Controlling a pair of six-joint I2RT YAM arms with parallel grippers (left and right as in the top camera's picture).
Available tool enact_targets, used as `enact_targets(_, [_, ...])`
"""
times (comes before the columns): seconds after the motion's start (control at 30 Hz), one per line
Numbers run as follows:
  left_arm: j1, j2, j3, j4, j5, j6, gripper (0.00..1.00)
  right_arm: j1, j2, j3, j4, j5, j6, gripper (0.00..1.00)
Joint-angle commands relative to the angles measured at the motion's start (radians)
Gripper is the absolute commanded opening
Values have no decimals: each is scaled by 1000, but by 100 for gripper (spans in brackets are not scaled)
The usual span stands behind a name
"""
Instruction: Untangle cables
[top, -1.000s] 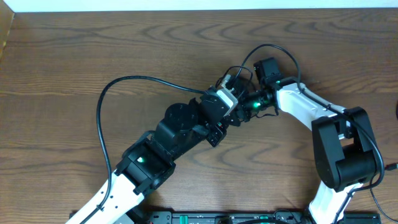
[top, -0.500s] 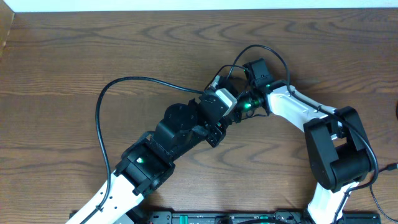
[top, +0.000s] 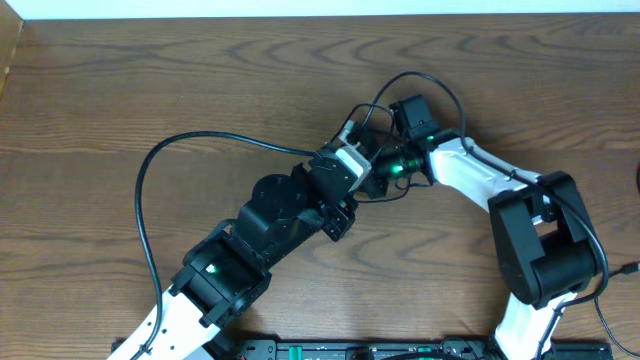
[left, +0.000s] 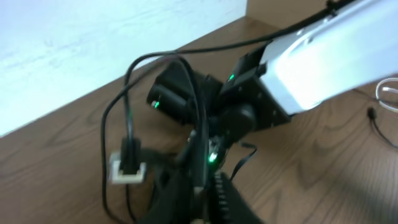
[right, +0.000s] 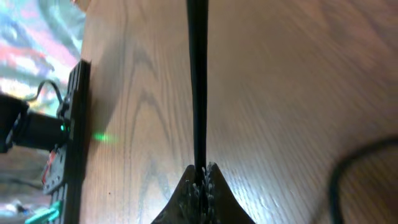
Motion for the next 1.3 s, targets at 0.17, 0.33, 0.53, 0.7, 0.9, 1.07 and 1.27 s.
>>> enact_targets(0.17, [-4,6,27,-31,-49,-10,65,-118,-62,-4,-85,-8,113,1])
enact_targets(0.33, [-4,21,27,-58,-49,-10,67,-167,-149,-4,-137,16,120,1])
enact_targets(0.53, [-4,43,27,-78,-48,-10,67,-235,-317,5,-190,120,204,1])
enact_targets(0.7, [-4,63,26,-112,-48,-14,67,-268,-455,27,-262,251,245,1])
enact_targets(0.9, [-4,90,21,-145,-48,-14,67,-235,-556,133,-526,393,86,1])
enact_targets(1.07, [-4,111,19,-133,-48,-14,67,-129,-572,193,-770,686,-52,1])
enact_targets(1.27, [-4,119,19,-122,-39,-14,67,-86,-571,194,-780,1094,189,1])
